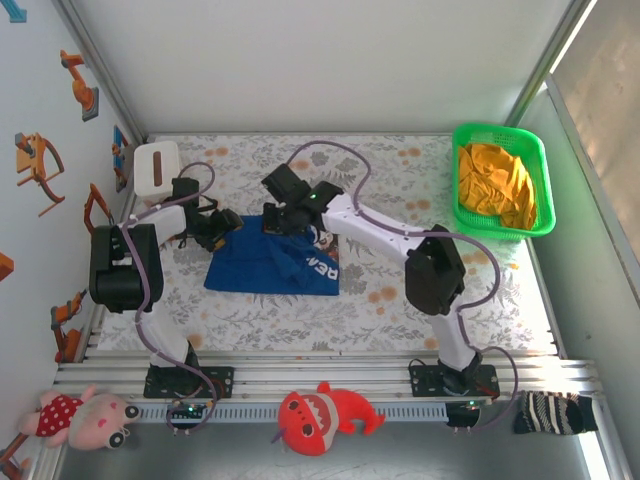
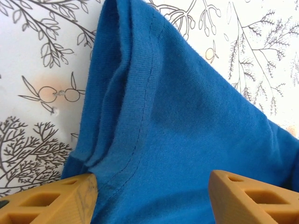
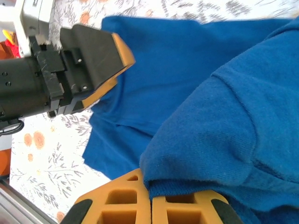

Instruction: Fold the inside-out t-shirt

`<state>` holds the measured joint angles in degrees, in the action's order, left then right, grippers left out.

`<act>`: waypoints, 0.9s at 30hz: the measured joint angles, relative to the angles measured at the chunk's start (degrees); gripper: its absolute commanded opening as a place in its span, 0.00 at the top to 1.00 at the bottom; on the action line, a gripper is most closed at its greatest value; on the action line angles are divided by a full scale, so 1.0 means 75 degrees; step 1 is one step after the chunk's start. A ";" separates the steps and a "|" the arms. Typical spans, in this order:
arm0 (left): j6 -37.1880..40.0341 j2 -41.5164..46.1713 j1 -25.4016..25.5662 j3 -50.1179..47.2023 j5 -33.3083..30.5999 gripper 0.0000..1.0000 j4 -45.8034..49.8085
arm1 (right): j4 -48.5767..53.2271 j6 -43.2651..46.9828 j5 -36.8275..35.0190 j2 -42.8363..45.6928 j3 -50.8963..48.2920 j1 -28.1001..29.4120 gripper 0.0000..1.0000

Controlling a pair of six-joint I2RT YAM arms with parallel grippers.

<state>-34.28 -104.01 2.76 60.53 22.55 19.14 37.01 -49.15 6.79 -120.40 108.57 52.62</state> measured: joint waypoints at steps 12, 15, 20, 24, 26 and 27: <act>-0.0061 -0.0140 -0.0087 0.0248 0.0227 0.35 0.0154 | -0.0525 -0.0280 0.0653 -0.1649 0.1734 0.0274 0.55; -0.0093 -0.0306 -0.0315 0.0606 0.0350 0.34 0.0525 | -0.0976 -0.0050 0.1023 -0.1547 0.1425 0.0274 0.54; -0.0090 -0.0385 -0.0959 0.1440 0.0411 0.34 0.1128 | -0.1306 0.0356 0.1157 -0.0449 0.0125 0.0248 0.59; -0.0090 0.0026 -0.1189 0.1670 0.0504 0.33 0.1241 | -0.1483 0.0612 0.0956 0.0938 -0.1142 -0.0026 0.60; -0.0085 0.0405 -0.1093 0.1562 0.0632 0.32 0.1250 | -0.1632 0.0702 0.0810 0.1504 -0.1789 -0.0291 0.60; -0.0050 0.0629 -0.0976 0.1486 0.0711 0.32 0.1250 | -0.1705 0.0734 0.0711 0.1784 -0.2200 -0.0472 0.60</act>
<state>-34.65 -99.29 -4.56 71.68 27.88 28.51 24.23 -43.64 12.12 -107.02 92.07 49.08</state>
